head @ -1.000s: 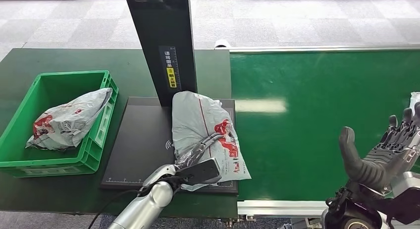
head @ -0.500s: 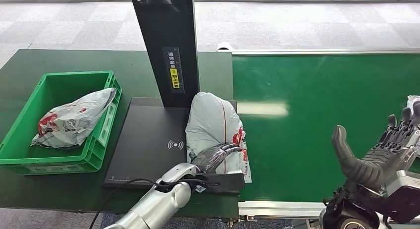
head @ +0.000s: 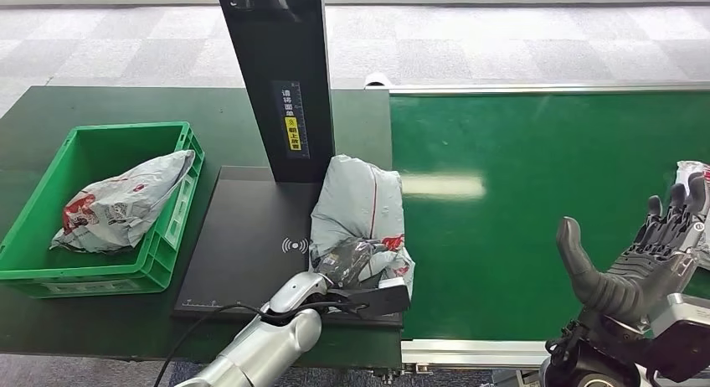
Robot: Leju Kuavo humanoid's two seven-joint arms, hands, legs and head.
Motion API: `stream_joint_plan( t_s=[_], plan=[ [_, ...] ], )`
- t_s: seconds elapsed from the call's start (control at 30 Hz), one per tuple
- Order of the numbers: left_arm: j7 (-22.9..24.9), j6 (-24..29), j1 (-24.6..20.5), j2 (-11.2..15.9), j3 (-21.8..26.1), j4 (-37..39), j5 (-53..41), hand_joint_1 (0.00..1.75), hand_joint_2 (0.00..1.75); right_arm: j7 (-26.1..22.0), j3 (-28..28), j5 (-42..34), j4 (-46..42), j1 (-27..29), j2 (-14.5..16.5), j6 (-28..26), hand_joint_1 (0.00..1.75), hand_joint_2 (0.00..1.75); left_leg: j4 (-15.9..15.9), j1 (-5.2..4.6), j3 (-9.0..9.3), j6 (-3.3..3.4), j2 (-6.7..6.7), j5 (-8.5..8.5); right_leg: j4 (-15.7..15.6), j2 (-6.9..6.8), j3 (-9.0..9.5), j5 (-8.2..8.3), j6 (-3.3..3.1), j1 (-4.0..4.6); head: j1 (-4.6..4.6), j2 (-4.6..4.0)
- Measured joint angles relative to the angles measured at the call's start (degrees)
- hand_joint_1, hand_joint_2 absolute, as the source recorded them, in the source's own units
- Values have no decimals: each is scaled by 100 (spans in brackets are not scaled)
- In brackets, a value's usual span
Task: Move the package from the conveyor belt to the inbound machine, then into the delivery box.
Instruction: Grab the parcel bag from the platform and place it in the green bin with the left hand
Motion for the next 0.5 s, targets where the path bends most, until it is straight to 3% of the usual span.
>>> stream_joint_plan(
  t_s=[0.17,0.33,0.5],
  plan=[
    [-529,480,506,161,504,-1156,582,175,175,-2,-48,-29,0,1,1,35,0,175,1,0,-43,0,10,2,2,5,-45,2,-2,0,1,0],
    [-1449,1090,1164,395,1154,-3350,2314,175,175,-2,-150,-58,-1,11,16,-73,0,175,1,2,-75,-1,25,1,5,13,-83,2,-3,0,-1,0],
    [-1651,1395,1686,642,1600,-5275,2911,175,175,-12,-261,-120,-4,71,25,-121,0,175,1,4,-85,-5,19,-5,4,13,-91,-12,-9,2,1,0]
  ],
)
